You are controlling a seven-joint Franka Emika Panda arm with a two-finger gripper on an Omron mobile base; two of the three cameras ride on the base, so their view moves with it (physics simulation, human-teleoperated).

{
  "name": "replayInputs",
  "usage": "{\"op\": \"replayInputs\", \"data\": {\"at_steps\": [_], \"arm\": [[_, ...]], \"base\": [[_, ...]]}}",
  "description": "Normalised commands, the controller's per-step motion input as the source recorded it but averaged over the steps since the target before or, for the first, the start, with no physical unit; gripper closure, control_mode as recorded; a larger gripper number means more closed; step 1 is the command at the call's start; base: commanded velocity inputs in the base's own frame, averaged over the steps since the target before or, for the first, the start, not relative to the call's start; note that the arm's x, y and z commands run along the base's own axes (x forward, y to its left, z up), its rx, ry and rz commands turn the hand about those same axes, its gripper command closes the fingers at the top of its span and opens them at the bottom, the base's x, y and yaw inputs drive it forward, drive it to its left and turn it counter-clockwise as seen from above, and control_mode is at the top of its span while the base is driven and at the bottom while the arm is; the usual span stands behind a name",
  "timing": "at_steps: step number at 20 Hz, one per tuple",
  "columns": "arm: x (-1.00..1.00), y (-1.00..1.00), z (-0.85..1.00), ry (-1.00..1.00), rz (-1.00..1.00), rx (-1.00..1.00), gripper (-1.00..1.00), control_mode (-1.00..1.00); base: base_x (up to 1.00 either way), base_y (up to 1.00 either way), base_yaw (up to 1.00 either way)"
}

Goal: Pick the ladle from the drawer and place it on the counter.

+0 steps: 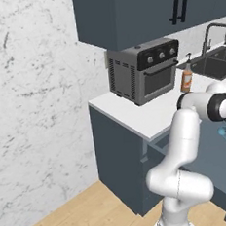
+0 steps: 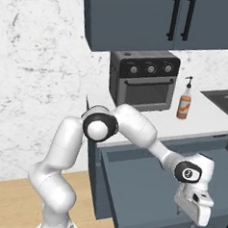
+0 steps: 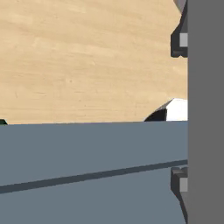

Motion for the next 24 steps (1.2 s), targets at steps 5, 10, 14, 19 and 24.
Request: {"op": "replayInputs", "data": {"at_steps": [5,10,14,19,24], "arm": [[0.74,0.12,1.00,-0.05,-0.01,0.03,-1.00,-1.00],[0.98,0.00,0.44,-0.03,0.12,0.01,-1.00,-1.00],[0.37,-0.08,-0.16,-0.06,0.20,0.00,-1.00,-1.00],[0.05,-0.01,-0.48,-0.03,0.14,0.01,-1.00,-1.00],[0.06,0.02,-0.42,-0.19,0.10,0.02,-1.00,-1.00]], "base": [[0.00,0.00,0.00],[0.00,0.00,0.00],[0.00,0.00,0.00],[0.00,0.00,0.00],[0.00,0.00,0.00]]}}
